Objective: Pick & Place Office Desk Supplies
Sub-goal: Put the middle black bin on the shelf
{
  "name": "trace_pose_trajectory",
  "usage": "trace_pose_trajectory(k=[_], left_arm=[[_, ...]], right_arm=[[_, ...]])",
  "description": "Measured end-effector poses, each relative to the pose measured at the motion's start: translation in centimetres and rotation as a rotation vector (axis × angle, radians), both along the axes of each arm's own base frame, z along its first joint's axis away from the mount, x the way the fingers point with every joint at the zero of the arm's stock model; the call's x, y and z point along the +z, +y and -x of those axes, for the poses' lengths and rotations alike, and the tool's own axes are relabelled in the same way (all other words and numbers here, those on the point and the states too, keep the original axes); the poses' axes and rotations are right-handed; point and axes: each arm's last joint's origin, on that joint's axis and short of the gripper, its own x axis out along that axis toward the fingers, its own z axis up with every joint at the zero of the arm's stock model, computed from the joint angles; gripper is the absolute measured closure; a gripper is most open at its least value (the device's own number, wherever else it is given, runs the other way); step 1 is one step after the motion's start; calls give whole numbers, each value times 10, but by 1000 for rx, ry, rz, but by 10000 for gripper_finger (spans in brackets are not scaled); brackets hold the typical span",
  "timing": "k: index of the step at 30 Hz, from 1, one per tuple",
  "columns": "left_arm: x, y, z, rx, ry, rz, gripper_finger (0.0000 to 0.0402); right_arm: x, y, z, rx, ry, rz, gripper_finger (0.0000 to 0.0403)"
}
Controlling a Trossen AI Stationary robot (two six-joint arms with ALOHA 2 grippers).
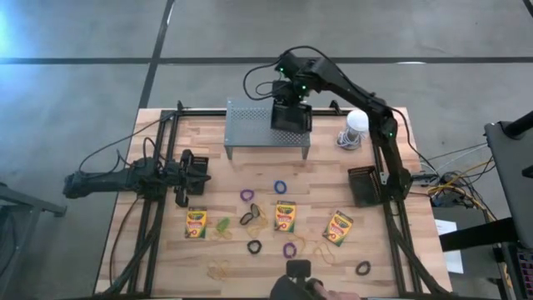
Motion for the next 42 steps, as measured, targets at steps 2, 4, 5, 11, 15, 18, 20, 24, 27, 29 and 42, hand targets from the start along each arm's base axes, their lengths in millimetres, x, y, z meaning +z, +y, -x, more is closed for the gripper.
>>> trace_pose_trajectory(k=[2,4,5,11,15,18,20,24,27,29,42], left_arm=[[0,0,0,0,0,0,386],[0,0,0,0,0,0,386],[0,0,0,0,0,0,386],[0,0,0,0,0,0,386],[0,0,0,0,0,0,386],[0,0,0,0,0,0,386],[0,0,0,0,0,0,386],[0,0,0,0,0,0,386],[0,0,0,0,0,0,386],[0,0,0,0,0,0,386],[0,0,0,0,0,0,386]], right_arm=[[-4,-1,-3,21,4,8,386],[-8,-3,-8,32,6,26,375],[-9,-4,-10,28,3,44,368],[-16,-9,-18,47,16,122,321],[-24,-13,-23,57,48,168,303],[-21,-12,-23,43,50,201,292],[-11,-7,-21,47,28,215,285],[24,19,-11,34,-52,224,272],[44,40,-1,46,-118,131,265],[50,52,4,63,-156,17,258],[-19,60,10,-3,38,-133,245]])
